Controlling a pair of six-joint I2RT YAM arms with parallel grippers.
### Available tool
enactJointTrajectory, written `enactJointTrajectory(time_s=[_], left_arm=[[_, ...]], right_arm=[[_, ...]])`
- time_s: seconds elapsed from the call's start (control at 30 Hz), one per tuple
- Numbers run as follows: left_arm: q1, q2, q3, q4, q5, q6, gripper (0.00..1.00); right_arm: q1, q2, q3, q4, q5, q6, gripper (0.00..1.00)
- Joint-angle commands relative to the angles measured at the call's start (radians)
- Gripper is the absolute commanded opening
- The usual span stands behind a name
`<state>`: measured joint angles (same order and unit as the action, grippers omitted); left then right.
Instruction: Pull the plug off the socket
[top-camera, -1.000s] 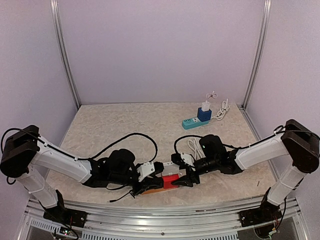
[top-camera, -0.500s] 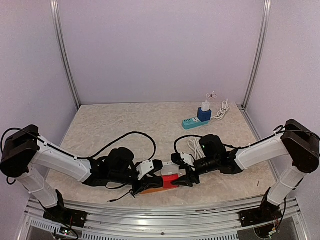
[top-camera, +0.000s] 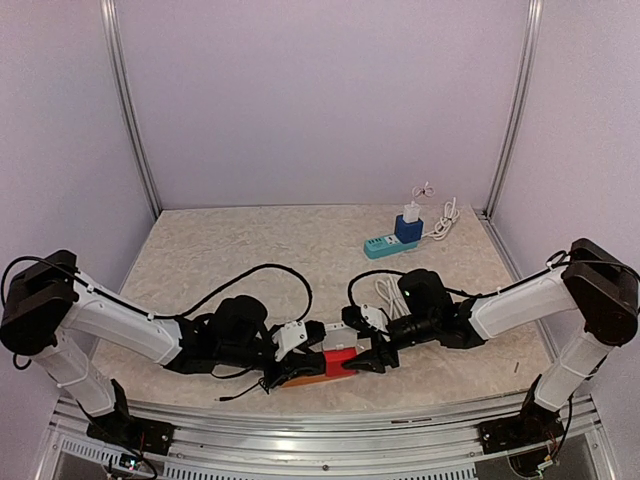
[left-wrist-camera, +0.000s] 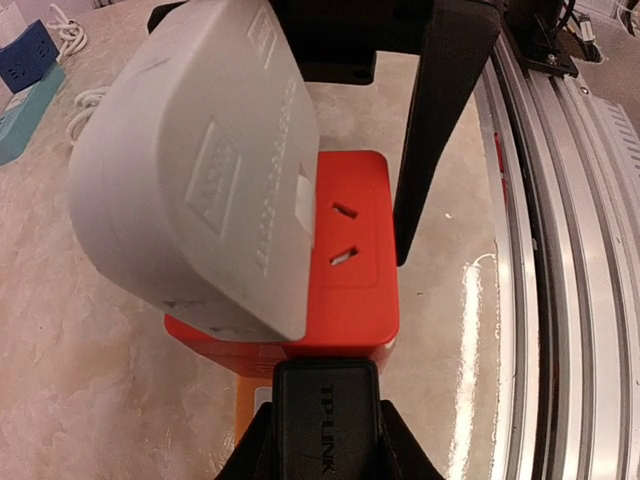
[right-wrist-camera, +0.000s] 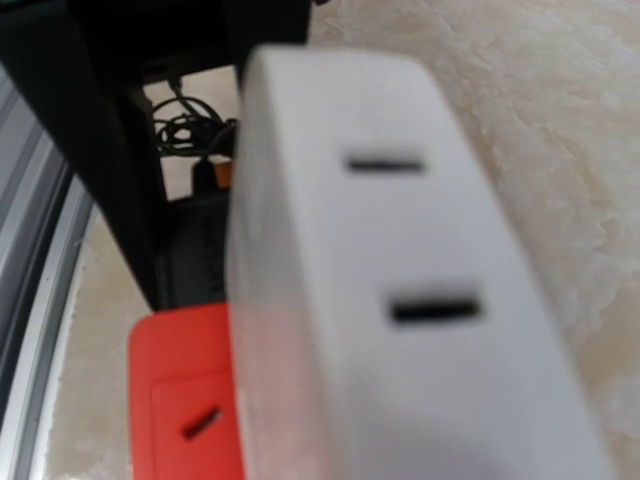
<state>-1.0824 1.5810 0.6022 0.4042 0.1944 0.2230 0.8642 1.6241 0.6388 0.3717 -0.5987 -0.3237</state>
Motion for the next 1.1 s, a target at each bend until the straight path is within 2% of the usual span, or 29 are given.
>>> enactJointTrajectory(time_s=[0.0, 0.3, 0.47, 0.57, 0.7, 0.8, 1.07], left_arm=[[0.028, -0.047, 0.006, 0.06, 0.101, -0.058, 0.14], [0.0, -0.057, 0.01, 0.003, 0.045, 0.013, 0.14], [0.045, -0.082, -0.012, -0.013, 0.084, -0.027, 0.14], [0.096, -0.154, -0.029, -0.047, 0.081, -0.049, 0.15], [0.189, -0.251, 0.004, -0.137, 0.054, -0.095, 0.15], [0.303, -0.293, 0.072, -0.197, 0.041, -0.159, 0.14], [0.64, -0.209, 0.283, -0.345, 0.088, -0.399, 0.16]], right_arm=[[0.015, 0.039, 0.007, -0.043, 0.089, -0.003, 0.21], [0.015, 0.048, 0.012, -0.048, 0.095, -0.003, 0.2], [0.016, 0.049, 0.011, -0.052, 0.099, -0.003, 0.2], [0.015, 0.051, 0.014, -0.054, 0.1, -0.003, 0.2], [0.015, 0.053, 0.017, -0.055, 0.103, -0.003, 0.2], [0.015, 0.048, 0.019, -0.059, 0.106, -0.002, 0.2], [0.015, 0.038, 0.019, -0.065, 0.114, 0.003, 0.2]])
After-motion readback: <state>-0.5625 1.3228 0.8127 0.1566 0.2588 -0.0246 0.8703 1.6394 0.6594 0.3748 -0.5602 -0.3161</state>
